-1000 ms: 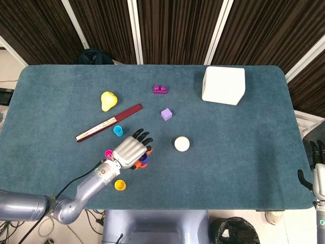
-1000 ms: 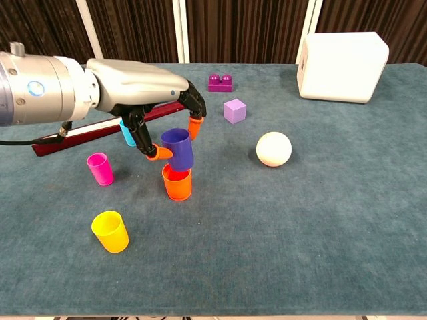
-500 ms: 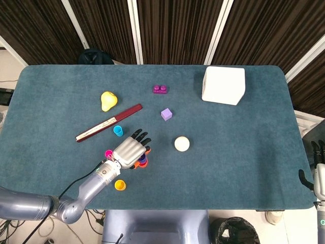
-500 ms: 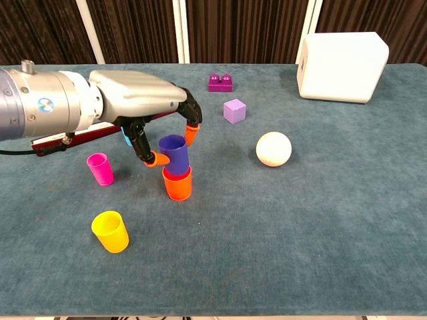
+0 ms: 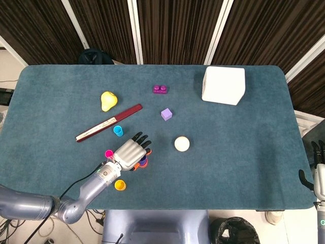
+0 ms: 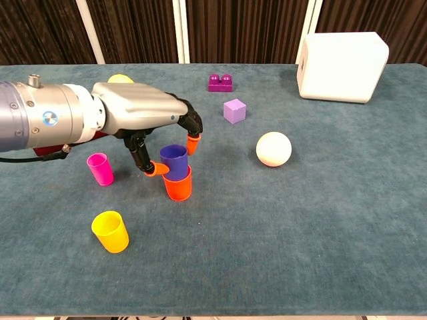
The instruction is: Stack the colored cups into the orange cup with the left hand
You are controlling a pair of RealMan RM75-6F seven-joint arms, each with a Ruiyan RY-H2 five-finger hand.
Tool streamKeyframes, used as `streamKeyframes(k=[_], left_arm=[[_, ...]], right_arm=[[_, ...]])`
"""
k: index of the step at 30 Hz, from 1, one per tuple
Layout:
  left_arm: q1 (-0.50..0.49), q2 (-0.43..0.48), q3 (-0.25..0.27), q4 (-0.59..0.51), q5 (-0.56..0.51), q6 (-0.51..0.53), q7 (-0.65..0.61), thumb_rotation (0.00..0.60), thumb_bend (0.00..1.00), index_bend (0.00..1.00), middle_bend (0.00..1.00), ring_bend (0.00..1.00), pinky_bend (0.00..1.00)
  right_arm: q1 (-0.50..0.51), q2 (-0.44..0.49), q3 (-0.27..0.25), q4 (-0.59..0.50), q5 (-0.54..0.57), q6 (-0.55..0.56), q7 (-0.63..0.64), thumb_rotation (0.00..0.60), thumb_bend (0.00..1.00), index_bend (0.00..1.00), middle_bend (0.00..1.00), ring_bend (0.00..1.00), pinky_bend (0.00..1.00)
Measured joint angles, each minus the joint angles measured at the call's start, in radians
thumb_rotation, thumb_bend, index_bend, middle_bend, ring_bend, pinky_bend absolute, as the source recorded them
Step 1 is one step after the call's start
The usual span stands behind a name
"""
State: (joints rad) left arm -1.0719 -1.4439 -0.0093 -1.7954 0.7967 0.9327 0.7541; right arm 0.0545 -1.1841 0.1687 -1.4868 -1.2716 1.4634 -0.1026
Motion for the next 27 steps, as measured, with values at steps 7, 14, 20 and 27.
streamKeyframes(k=[7,14,20,27], left_arm=[[-0.003,0.005,0.005,-0.010,-0.011,0.013,0.013,0.600,0.32,0.10,0.06,0.00,0.00],[0.012,0.018,0.008,-0.040,0.021,0.034,-0.002,0.600,0.30,0.08,0.06,0.00,0.00],[0.052,0.053,0.018,-0.079,0.095,0.084,-0.033,0.600,0.28,0.09,0.06,0.00,0.00],[0.108,0.114,0.044,-0.120,0.204,0.127,-0.090,0.600,0.28,0.16,0.07,0.00,0.00]], right_arm=[[-0.003,0.003,0.003,-0.003,0.000,0.007,-0.001,0.600,0.42,0.04,0.00,0.04,0.01],[-0.007,0.007,0.007,-0.007,0.000,0.019,0.002,0.600,0.42,0.04,0.00,0.03,0.01],[-0.010,0.010,0.009,-0.008,0.001,0.023,0.005,0.600,0.42,0.04,0.00,0.04,0.01],[-0.008,0.007,0.006,-0.009,-0.002,0.021,-0.004,0.600,0.42,0.04,0.00,0.03,0.01]])
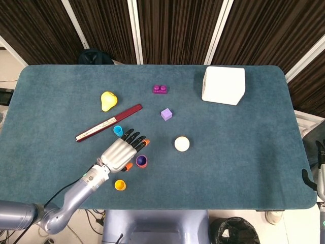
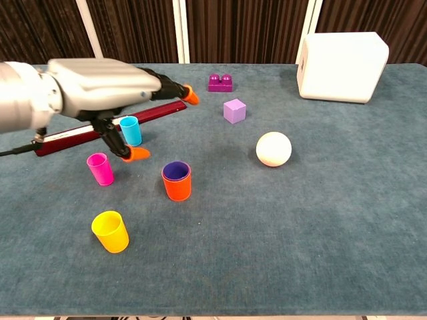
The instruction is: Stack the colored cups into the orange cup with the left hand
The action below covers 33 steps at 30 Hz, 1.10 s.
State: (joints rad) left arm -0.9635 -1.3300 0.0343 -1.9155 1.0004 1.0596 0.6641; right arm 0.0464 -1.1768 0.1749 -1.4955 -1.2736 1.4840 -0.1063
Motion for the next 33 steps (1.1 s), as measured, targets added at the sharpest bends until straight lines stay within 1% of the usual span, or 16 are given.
streamKeyframes(k=[4,6,9,13,16,26,33], left_arm=[[0.029,0.046,0.018,-0.032,0.051,0.001,-0.055,0.600,0.28,0.20,0.07,0.00,0.00],[0.038,0.064,0.025,-0.048,0.065,-0.003,-0.079,0.600,0.28,0.21,0.07,0.00,0.00],[0.056,0.110,0.042,-0.074,0.116,-0.012,-0.123,0.600,0.28,0.22,0.07,0.00,0.00],[0.089,0.174,0.082,-0.103,0.204,-0.027,-0.173,0.600,0.28,0.22,0.07,0.00,0.00],[0.108,0.210,0.112,-0.121,0.239,-0.055,-0.203,0.600,0.28,0.22,0.07,0.00,0.00],[0.126,0.250,0.145,-0.153,0.310,-0.137,-0.229,0.600,0.26,0.22,0.06,0.00,0.00],[0.135,0.220,0.146,-0.133,0.305,-0.163,-0.186,0.600,0.26,0.22,0.06,0.00,0.00]], right_arm=[[0.001,-0.003,0.000,0.002,0.002,-0.002,-0.006,0.600,0.42,0.04,0.00,0.04,0.01],[0.001,-0.005,0.001,0.004,0.007,-0.003,-0.012,0.600,0.42,0.04,0.00,0.04,0.01],[0.002,-0.006,0.002,0.003,0.012,-0.004,-0.015,0.600,0.42,0.04,0.00,0.04,0.01],[0.003,-0.007,0.001,0.003,0.013,-0.008,-0.018,0.600,0.42,0.04,0.00,0.04,0.01],[0.003,-0.008,0.001,0.002,0.013,-0.010,-0.019,0.600,0.42,0.04,0.00,0.03,0.01],[-0.004,0.001,0.007,-0.007,0.012,0.007,-0.013,0.600,0.42,0.04,0.00,0.04,0.01],[-0.005,0.005,0.008,-0.010,0.011,0.009,-0.008,0.600,0.42,0.04,0.00,0.03,0.01]])
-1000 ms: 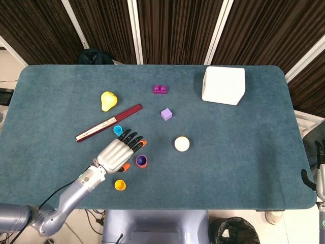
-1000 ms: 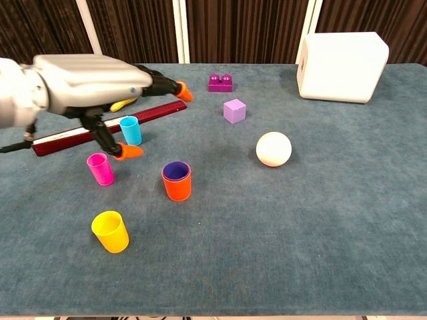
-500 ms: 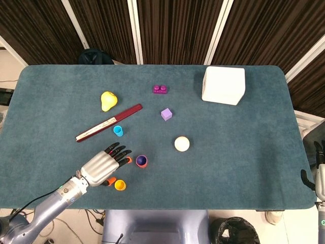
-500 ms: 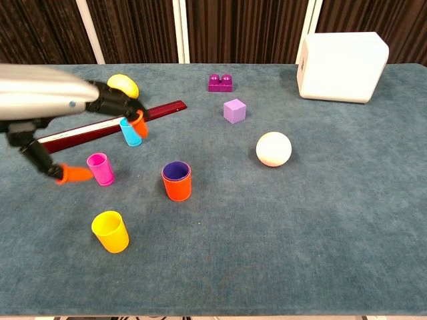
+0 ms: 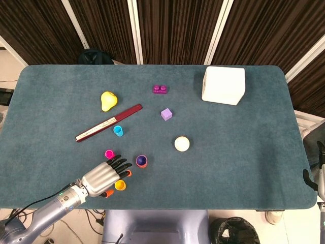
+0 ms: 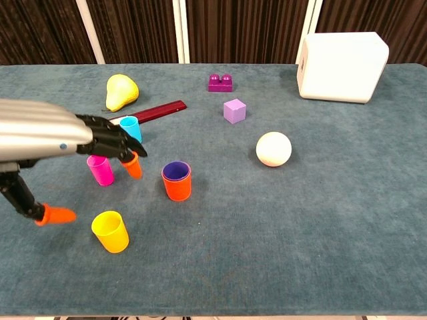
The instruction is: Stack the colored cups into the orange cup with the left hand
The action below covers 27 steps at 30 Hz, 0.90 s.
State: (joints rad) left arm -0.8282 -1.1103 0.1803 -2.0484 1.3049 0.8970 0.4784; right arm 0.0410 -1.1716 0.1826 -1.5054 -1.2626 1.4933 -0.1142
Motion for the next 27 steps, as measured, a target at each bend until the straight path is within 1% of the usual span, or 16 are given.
streamKeyframes(k=[7,19,27], left_arm=[[0.013,-0.041,-0.001,0.034,-0.022,-0.019,0.039,0.600,0.26,0.23,0.06,0.00,0.00],[0.035,-0.075,0.000,0.067,-0.055,-0.030,0.075,0.600,0.26,0.26,0.06,0.00,0.00],[0.052,-0.108,-0.009,0.099,-0.072,-0.017,0.095,0.600,0.26,0.28,0.06,0.00,0.00]], right_arm=[[-0.002,0.003,0.002,-0.002,0.001,0.002,0.005,0.600,0.42,0.04,0.00,0.04,0.01],[-0.001,0.002,0.002,0.001,0.000,0.000,0.007,0.600,0.42,0.04,0.00,0.04,0.01],[0.000,-0.003,0.002,0.006,0.002,-0.002,0.003,0.600,0.42,0.04,0.00,0.04,0.01]])
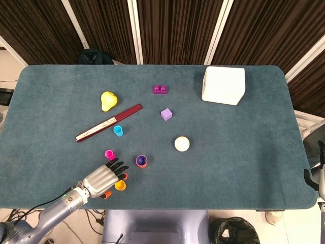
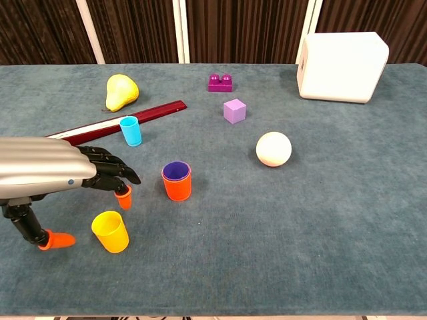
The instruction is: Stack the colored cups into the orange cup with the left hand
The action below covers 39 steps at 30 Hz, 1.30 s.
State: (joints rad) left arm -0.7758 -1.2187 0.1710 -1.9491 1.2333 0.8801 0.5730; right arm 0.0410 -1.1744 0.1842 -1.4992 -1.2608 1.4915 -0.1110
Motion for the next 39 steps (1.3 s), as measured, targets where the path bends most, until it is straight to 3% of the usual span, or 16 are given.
streamKeyframes(k=[19,26,39], left_arm=[[0.018,-0.054,-0.018,0.037,-0.009,0.002,0.032,0.600,0.27,0.32,0.06,0.00,0.00],[0.021,-0.068,-0.027,0.047,0.005,0.004,0.027,0.600,0.29,0.38,0.07,0.00,0.00],[0.034,-0.081,-0.032,0.065,0.021,0.012,0.027,0.600,0.32,0.42,0.08,0.00,0.00]], right_arm=[[0.000,-0.004,0.004,0.012,0.009,-0.007,0.011,0.600,0.42,0.04,0.00,0.04,0.01],[0.003,-0.008,0.003,0.016,0.009,-0.009,0.006,0.600,0.42,0.04,0.00,0.04,0.01],[0.002,-0.012,0.004,0.019,0.011,-0.007,0.005,0.600,0.42,0.04,0.00,0.04,0.01]])
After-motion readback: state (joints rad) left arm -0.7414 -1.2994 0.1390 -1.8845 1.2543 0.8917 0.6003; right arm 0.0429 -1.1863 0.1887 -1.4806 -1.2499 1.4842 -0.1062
